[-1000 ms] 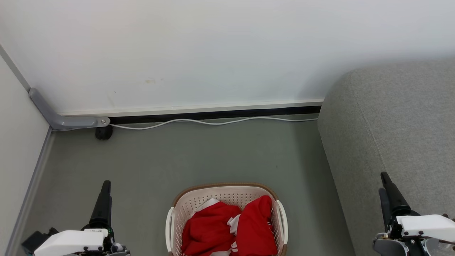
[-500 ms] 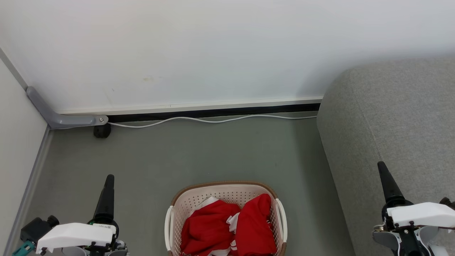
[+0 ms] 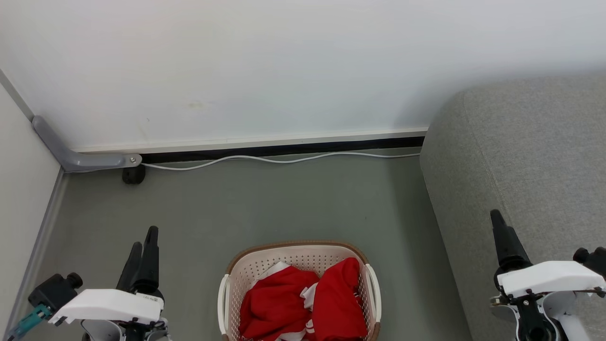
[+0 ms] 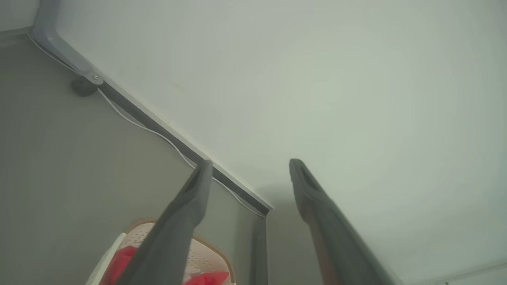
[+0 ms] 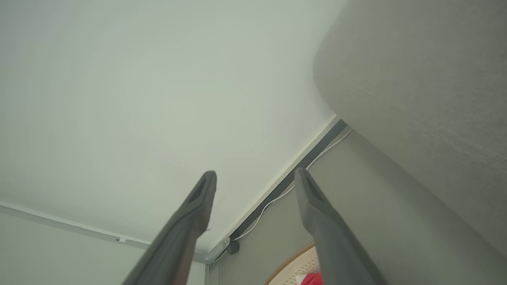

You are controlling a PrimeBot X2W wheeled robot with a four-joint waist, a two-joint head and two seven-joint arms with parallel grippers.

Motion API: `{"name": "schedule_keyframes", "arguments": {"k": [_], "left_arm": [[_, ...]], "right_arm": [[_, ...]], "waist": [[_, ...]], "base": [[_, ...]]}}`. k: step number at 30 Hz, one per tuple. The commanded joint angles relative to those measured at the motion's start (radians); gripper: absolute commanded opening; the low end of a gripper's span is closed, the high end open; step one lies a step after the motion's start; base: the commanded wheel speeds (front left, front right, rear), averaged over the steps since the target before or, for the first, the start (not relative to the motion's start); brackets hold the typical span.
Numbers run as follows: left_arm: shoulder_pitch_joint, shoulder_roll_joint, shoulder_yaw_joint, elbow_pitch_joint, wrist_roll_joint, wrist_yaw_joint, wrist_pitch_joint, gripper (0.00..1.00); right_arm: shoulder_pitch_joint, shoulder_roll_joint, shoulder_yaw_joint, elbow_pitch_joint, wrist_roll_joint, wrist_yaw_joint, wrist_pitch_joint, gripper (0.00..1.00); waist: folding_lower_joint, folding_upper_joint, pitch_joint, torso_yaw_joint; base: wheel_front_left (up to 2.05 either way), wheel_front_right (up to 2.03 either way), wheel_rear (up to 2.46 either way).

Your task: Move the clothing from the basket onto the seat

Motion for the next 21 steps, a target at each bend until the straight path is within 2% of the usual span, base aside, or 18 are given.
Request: {"name": "schedule_keyframes", "arguments": {"k": [1, 21], "left_arm": [[-0.063, 0.021, 0.014, -0.021, 0.03, -0.003, -0.011, 1.0], [-0.091, 0.049, -0.014, 0.008, 0.285, -0.003, -0.07, 1.0]], "right_arm": [[-0.056, -0.018, 0.013, -0.017, -0.03, 0.004, -0.016, 1.0], [-0.112, -0.042, 0.078, 0.043, -0.299, 0.004, -0.075, 1.0]], "waist": [[0.0, -0.0001, -0.001, 0.0], [0.0, -0.0001, -0.002, -0.01]], "base": [[0.0, 0.0, 0.0], [0.0, 0.0, 0.0]]}}
